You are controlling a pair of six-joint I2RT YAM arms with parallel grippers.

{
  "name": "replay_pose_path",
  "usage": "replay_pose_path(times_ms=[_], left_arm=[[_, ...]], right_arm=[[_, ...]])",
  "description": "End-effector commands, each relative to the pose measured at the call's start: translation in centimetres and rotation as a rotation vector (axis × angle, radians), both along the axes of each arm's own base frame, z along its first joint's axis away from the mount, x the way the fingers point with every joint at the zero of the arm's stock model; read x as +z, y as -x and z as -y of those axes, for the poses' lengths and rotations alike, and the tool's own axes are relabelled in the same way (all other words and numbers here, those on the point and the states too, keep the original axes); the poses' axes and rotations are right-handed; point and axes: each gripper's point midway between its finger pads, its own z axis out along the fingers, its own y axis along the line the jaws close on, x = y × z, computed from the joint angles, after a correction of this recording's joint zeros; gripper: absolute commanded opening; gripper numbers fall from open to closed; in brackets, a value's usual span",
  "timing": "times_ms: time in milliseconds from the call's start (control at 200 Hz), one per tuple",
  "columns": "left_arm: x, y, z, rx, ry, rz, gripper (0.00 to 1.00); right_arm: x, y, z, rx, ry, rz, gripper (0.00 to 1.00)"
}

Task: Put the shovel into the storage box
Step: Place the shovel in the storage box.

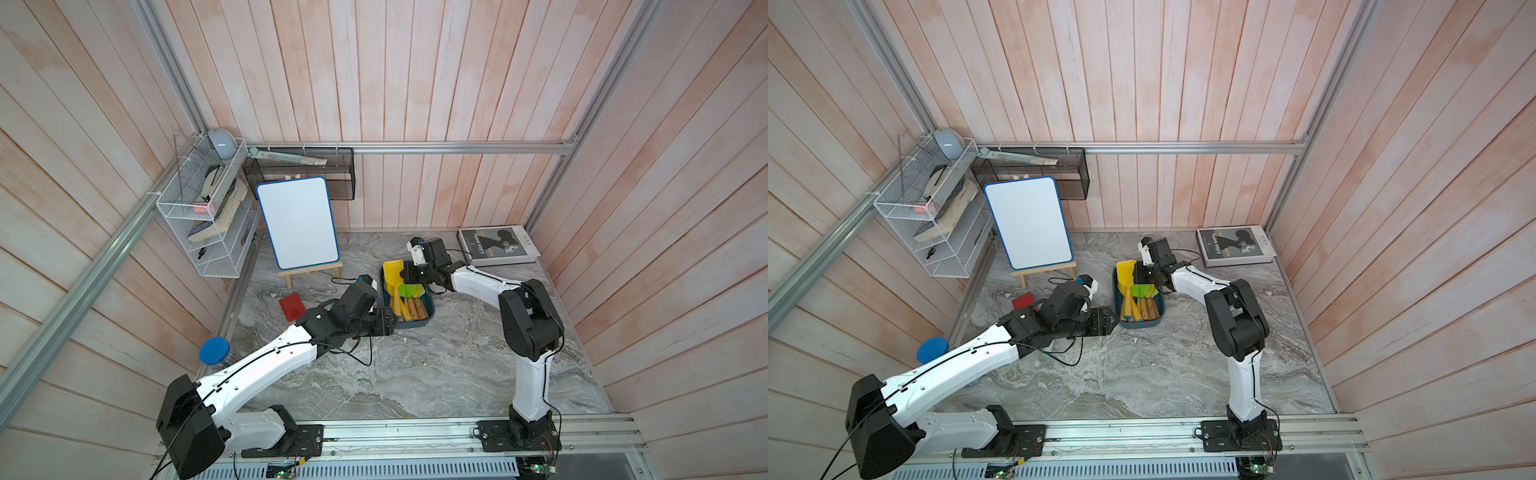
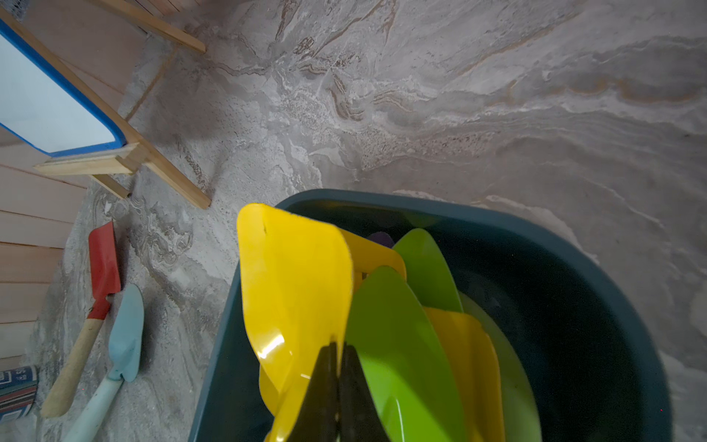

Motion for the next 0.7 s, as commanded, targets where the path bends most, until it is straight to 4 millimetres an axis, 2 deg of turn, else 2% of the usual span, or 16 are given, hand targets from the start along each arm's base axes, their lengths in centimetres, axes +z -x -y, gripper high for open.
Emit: replay_pose_path(times_ms=[0,530,695], left_arm=[[-0.2,-0.1,-0.2,-0.004,-0.003,0.017,0.74],[-0.6,-0.5,0.2,-0.023,-0.039,-0.002,0.74],[-1.0,-0.8,-0.3,0.006,-0.078,-0.011,0.75]], right_arm=[[-1.5,0.3,-0.4,0.012,-0.020,-0.030,0.00],[-3.7,0.4,0.6,-0.022,0.056,-0.070,0.00],[-3.7,0.4,0.8,-0.025,0.074,-0.072,0.13]])
